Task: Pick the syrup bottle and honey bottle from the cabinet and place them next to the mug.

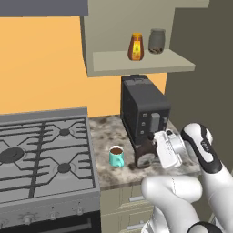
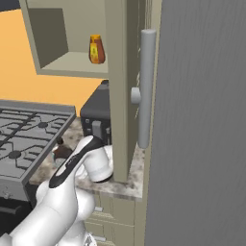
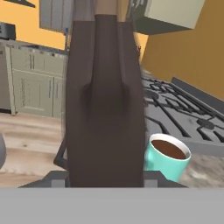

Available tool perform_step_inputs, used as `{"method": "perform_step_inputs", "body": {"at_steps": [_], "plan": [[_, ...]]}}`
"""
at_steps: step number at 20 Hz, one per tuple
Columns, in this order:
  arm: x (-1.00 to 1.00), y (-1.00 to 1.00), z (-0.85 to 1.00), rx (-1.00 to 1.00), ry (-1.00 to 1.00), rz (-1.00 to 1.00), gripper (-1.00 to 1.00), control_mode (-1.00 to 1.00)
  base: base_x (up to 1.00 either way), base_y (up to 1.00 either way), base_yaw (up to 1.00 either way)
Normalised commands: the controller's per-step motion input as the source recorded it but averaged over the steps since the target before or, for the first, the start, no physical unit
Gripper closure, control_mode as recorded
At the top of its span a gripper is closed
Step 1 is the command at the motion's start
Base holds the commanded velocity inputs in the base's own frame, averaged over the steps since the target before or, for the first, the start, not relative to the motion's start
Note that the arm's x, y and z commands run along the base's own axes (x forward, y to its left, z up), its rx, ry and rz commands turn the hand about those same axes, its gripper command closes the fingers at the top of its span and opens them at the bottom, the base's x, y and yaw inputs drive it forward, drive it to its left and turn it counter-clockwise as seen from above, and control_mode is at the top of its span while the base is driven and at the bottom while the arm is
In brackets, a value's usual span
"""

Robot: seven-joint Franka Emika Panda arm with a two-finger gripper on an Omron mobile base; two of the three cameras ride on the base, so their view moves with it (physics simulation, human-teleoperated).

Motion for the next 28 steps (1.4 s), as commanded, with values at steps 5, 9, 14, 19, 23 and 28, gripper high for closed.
{"method": "perform_step_inputs", "body": {"at_steps": [5,9,14,19,23,28], "plan": [[0.00,0.13,-0.14,0.00,0.00,0.00,1.00,-1.00,0.00,0.00,0.00],[0.00,0.00,-0.31,0.00,0.00,0.00,1.00,-1.00,0.00,0.00,0.00],[0.00,0.00,-0.20,0.00,0.00,0.00,1.00,-1.00,0.00,0.00,0.00],[0.00,0.00,0.00,0.00,0.00,0.00,1.00,-1.00,0.00,0.00,0.00],[0.00,0.00,0.00,0.00,0.00,0.00,-1.00,-1.00,0.00,0.00,0.00],[0.00,0.00,0.00,0.00,0.00,0.00,-1.00,-1.00,0.00,0.00,0.00]]}}
